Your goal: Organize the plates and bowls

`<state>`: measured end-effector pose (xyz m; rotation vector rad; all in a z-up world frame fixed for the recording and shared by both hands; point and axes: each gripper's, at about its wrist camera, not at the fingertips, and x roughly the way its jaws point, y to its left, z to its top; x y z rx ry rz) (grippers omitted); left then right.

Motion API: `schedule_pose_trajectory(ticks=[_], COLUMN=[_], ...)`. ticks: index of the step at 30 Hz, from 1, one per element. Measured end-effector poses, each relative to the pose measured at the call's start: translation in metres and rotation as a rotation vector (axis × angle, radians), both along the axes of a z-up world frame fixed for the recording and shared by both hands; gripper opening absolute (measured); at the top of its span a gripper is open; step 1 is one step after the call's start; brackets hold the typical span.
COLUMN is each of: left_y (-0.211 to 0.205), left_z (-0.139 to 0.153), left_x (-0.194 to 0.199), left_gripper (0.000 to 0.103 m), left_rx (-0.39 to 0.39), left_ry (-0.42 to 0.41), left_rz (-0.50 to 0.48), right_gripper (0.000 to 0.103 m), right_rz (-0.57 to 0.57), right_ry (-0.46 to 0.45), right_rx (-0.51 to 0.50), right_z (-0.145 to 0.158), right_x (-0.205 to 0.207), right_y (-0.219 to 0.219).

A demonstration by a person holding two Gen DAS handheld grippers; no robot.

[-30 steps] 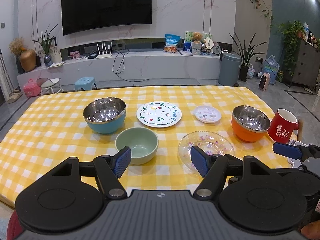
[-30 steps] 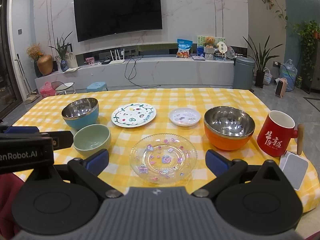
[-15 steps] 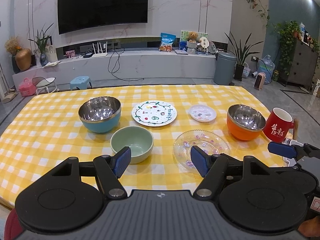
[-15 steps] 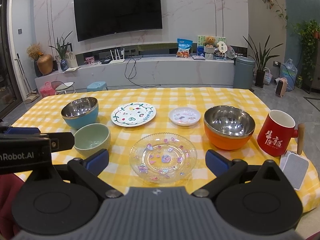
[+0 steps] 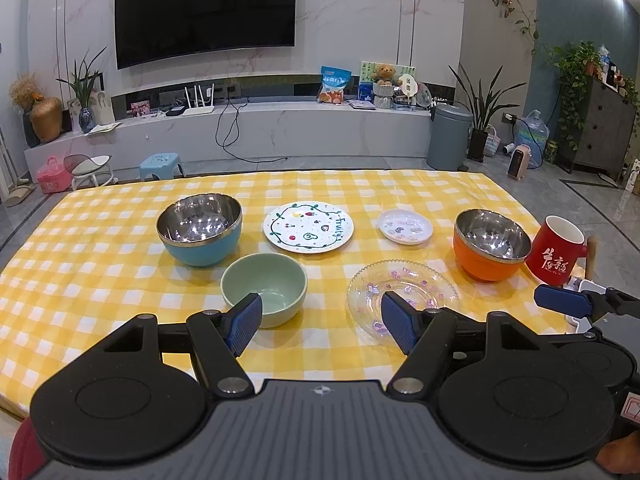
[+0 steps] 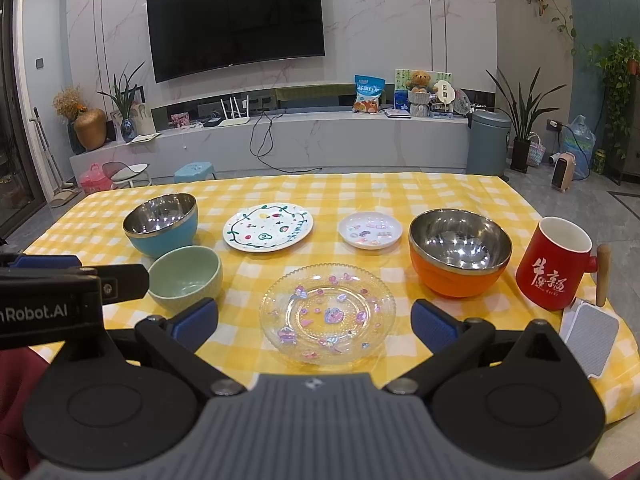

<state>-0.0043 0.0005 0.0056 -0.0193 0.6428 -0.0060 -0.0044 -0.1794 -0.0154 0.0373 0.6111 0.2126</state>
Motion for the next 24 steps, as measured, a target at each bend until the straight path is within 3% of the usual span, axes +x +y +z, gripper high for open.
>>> schedule_pose_trajectory(ticks=[12,22,24], left_y=[-0.0021,-0.0031,-0.0051], left_z=[0.0028,-0.0015,-0.0015], left_x=[-0.0015,0.0033,0.0012], left_gripper=[0.08,0.08,0.08], left_rx=[0.007,-0.02,0.003], left_ry=[-0.013,0.029,0.003], left_rz=[0.003,-0.021,-0.029], right_gripper=[0.1,0.1,0.1], right_rz=[-0.005,0.023,0.028], right_ry=[0.012,0.036,0.034], right_rx=[0.017,0.029,0.027], right_z=[-0.0007,-0.0036,-0.0035], right_x=[0.0027,0.0021,0.0011], right_y=[-0.0026,0.0021,0.0043])
